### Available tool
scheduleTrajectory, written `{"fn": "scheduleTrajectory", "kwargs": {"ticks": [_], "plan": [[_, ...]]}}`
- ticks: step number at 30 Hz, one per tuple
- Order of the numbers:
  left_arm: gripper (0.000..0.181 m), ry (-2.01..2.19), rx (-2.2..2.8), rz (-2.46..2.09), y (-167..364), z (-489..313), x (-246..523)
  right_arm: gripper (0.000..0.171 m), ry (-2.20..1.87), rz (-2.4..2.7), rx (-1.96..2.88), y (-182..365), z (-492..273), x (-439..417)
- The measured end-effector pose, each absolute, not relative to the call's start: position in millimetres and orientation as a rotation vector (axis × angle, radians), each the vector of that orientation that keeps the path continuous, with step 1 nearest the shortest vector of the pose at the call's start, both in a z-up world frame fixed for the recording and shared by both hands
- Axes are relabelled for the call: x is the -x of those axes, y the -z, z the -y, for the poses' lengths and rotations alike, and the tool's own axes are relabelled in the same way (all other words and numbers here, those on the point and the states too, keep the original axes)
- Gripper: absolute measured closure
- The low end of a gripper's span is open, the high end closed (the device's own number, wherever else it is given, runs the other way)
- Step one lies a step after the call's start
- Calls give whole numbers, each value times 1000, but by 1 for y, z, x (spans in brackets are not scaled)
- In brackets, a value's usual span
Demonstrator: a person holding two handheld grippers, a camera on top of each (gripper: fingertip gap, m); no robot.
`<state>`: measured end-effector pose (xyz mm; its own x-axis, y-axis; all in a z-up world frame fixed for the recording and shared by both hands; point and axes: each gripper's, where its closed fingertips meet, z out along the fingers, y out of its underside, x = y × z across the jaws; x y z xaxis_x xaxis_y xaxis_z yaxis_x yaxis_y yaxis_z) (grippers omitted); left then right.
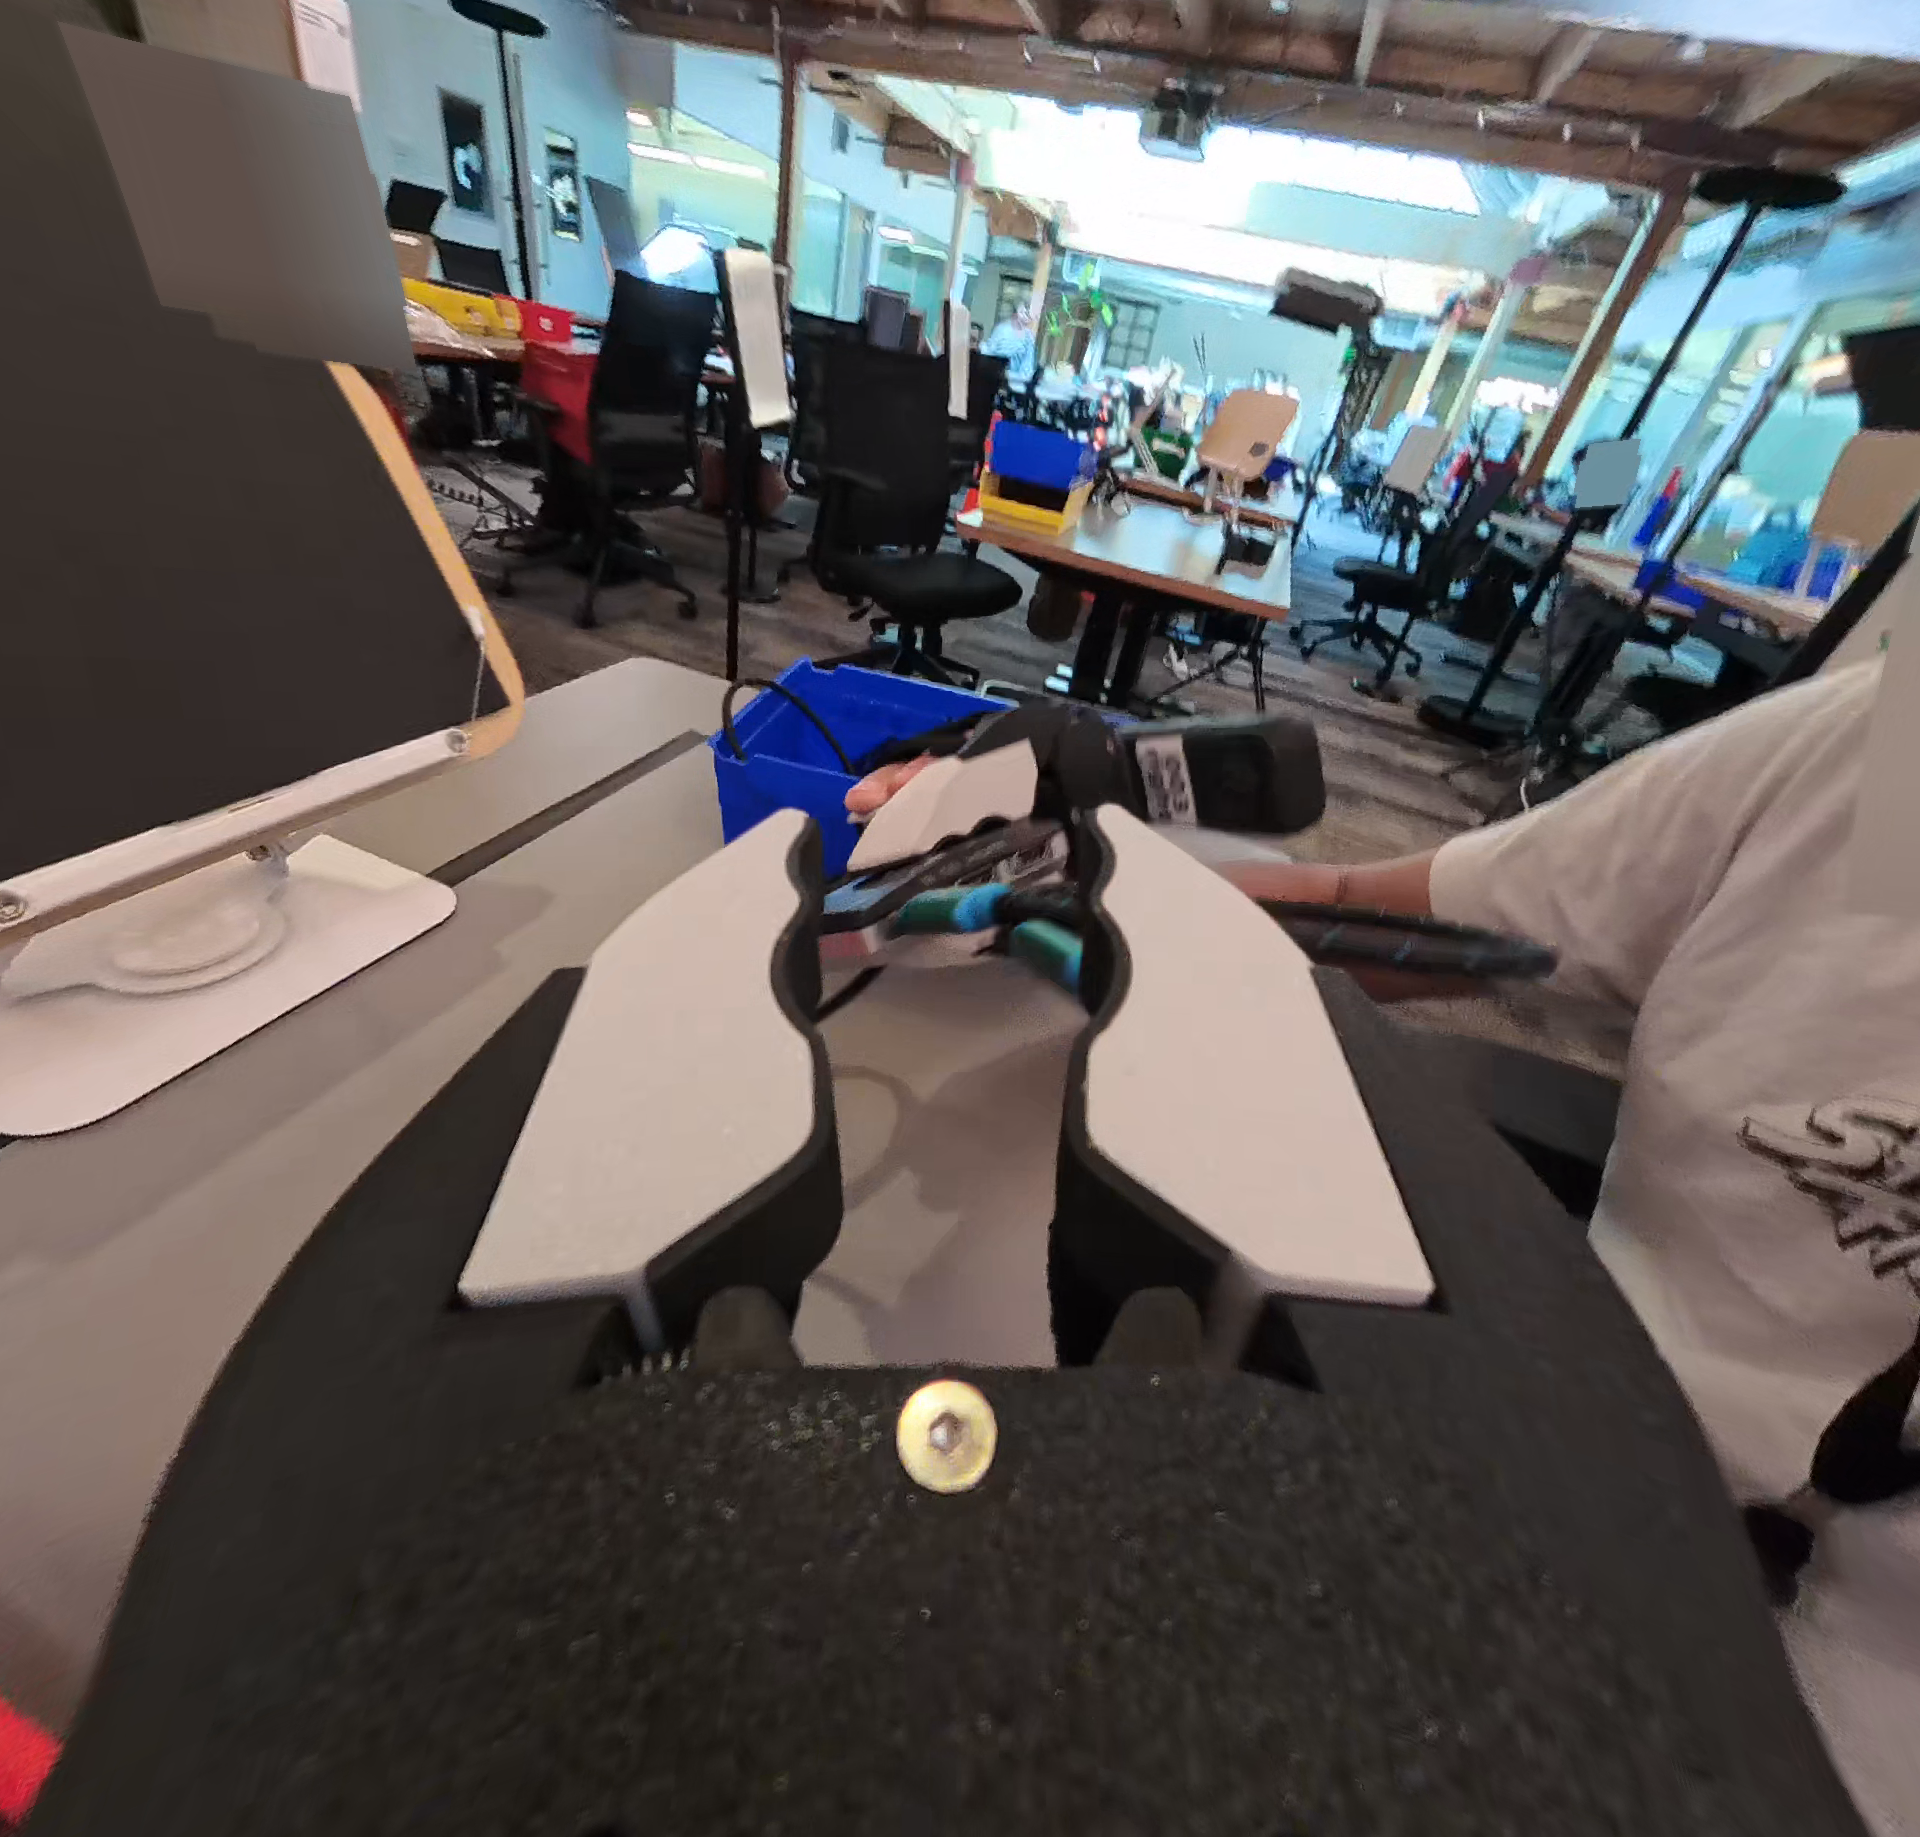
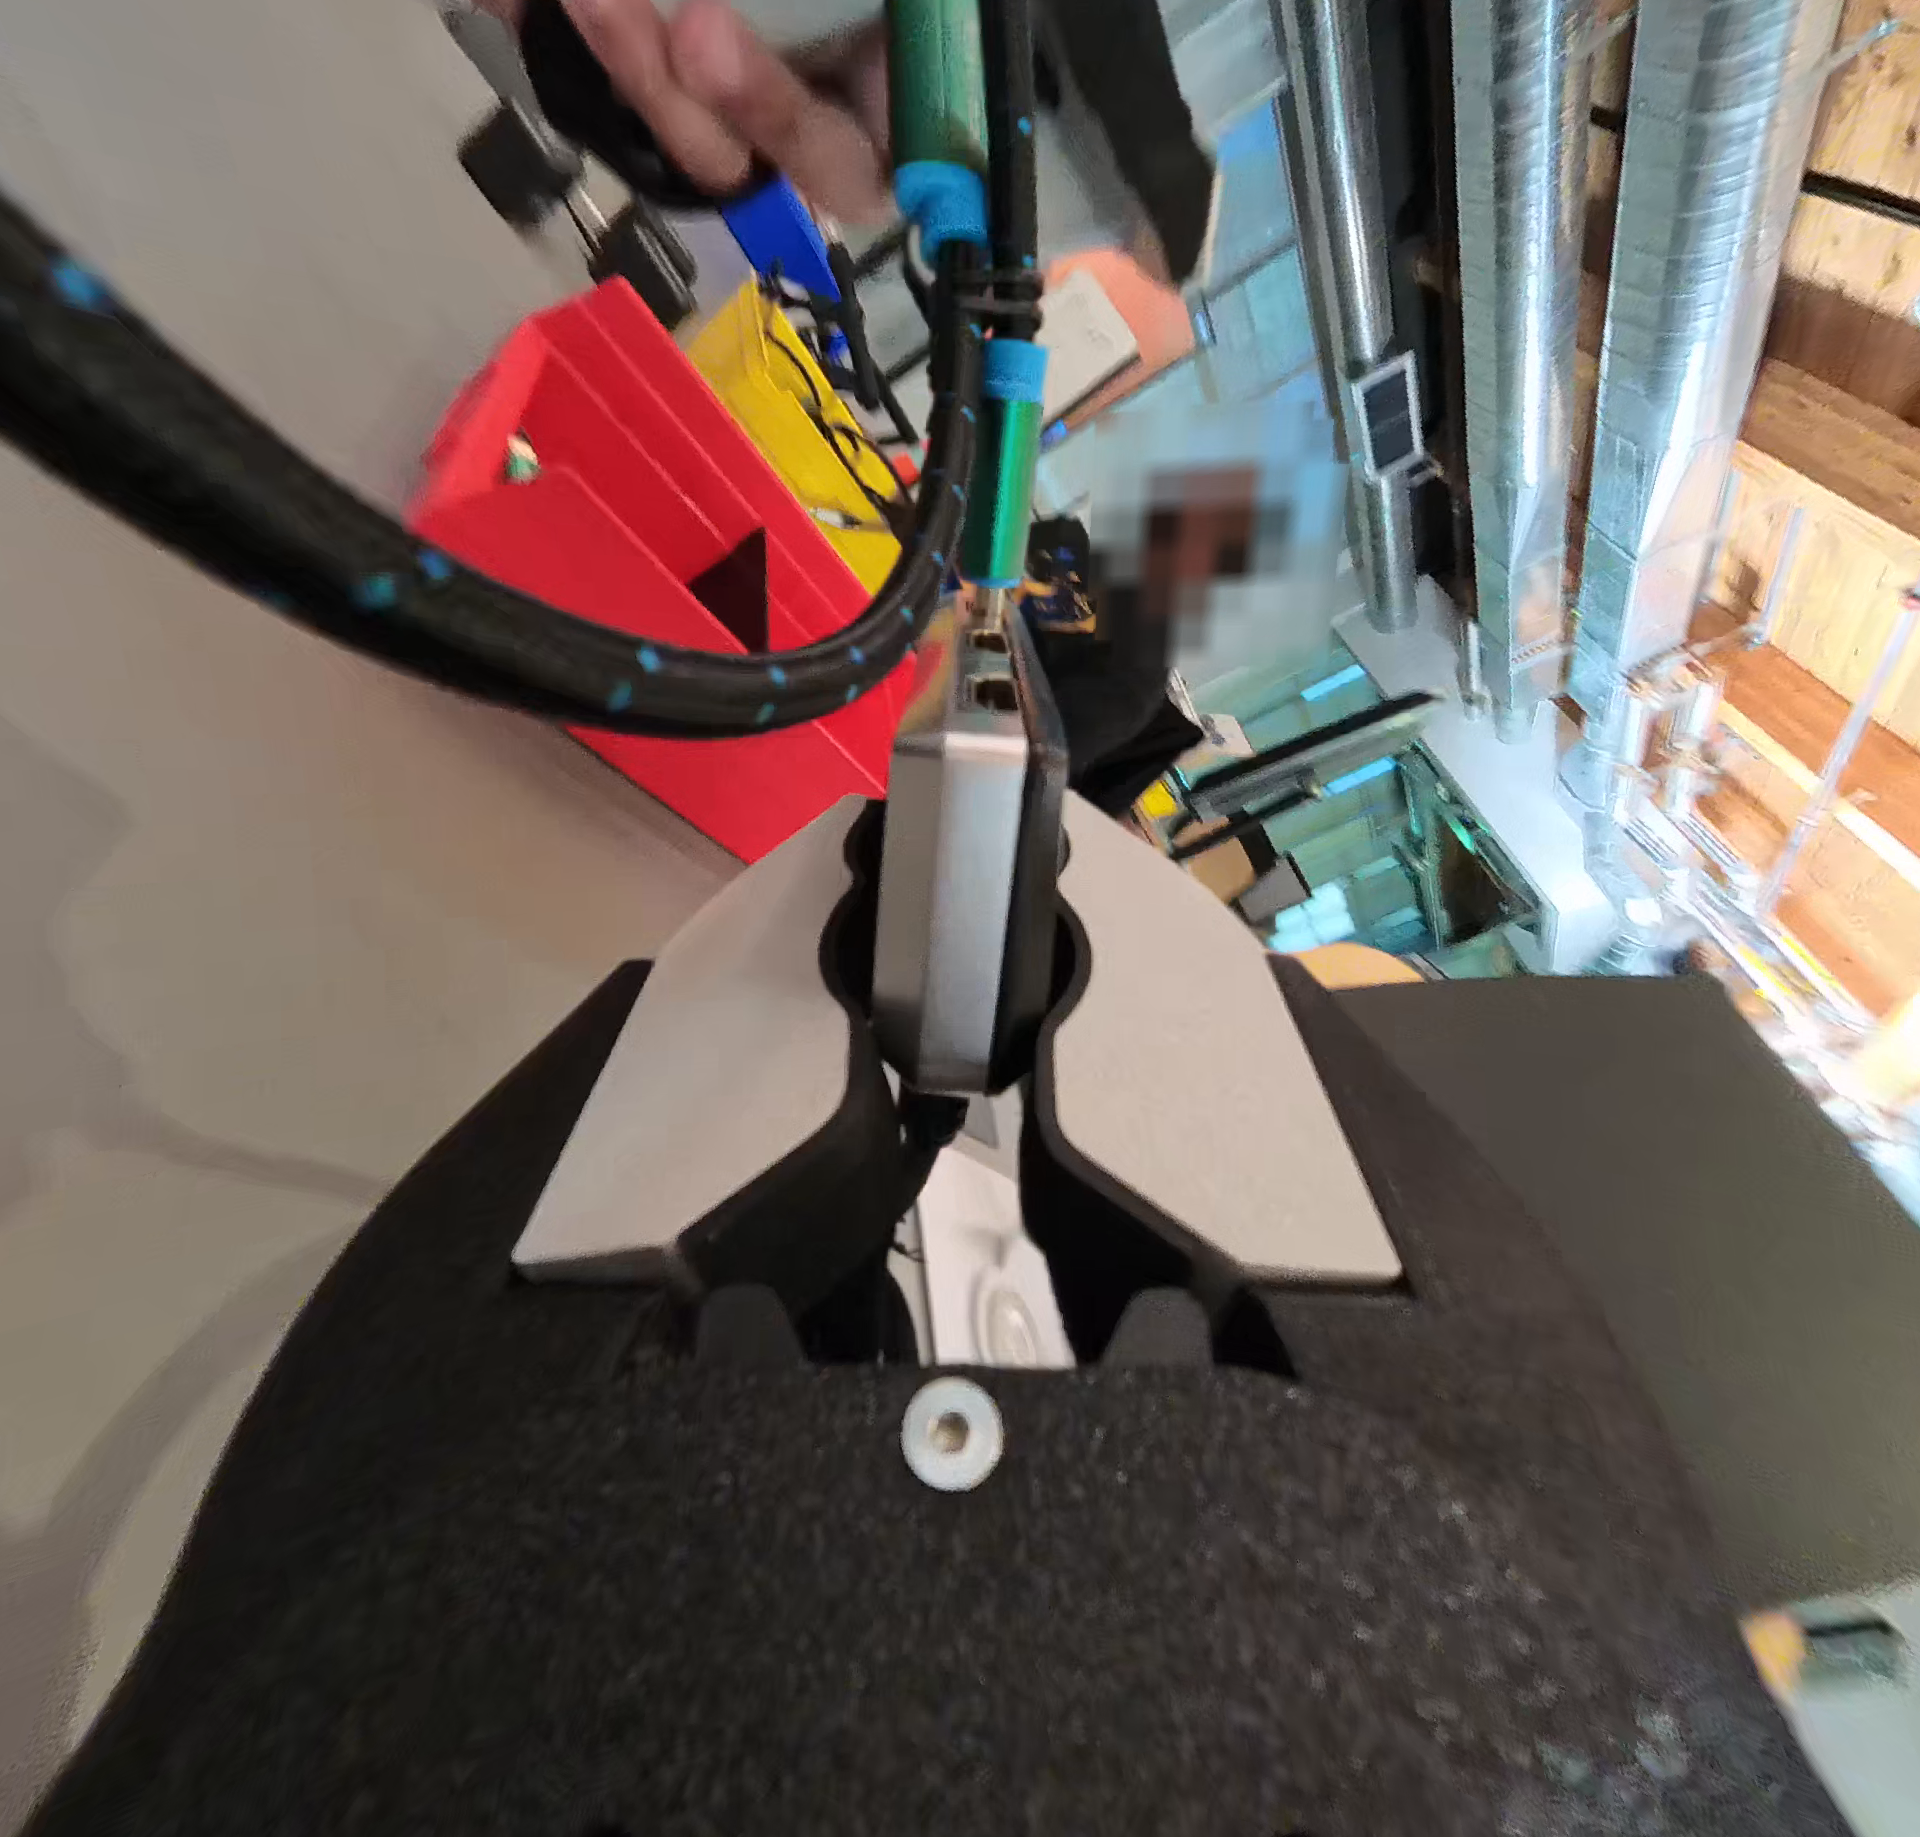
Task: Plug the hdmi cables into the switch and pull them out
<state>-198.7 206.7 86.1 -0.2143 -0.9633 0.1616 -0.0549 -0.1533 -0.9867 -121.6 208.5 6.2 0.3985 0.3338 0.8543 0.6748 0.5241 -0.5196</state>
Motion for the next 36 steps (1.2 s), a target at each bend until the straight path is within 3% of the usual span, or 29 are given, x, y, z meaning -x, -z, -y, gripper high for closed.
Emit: {"fn": "scheduleTrajectory", "kwargs": {"ticks": [5, 8, 14, 22, 28, 31, 33, 36], "plan": [[132, 1196, 1126, -1608, -26, -190, 173, 144, -102, 1211, 1026, -14, -183, 146], [135, 1172, 986, -1616, -24, -176, 160, 145, -273, 1208, 1021, -16, -173, 158], [158, 1147, 830, -1599, -29, -156, 150, 145, -463, 1177, 1012, -21, -166, 161], [161, 925, 836, -1624, -18, -165, 140, 144, -607, 1171, 1102, -5, -178, 156], [161, 631, 862, -1572, -24, -201, 141, 130, -409, 993, 1457, 8, -217, 88], [161, 456, 879, -1521, -24, -227, 142, 133, -386, 750, 1539, -14, -208, 38], [161, 358, 858, -1507, -21, -237, 138, 144, -315, 660, 1548, -39, -194, 16], [161, 278, 831, -1482, -15, -242, 127, 135, -99, 673, 1615, -66, -166, -7]]}}
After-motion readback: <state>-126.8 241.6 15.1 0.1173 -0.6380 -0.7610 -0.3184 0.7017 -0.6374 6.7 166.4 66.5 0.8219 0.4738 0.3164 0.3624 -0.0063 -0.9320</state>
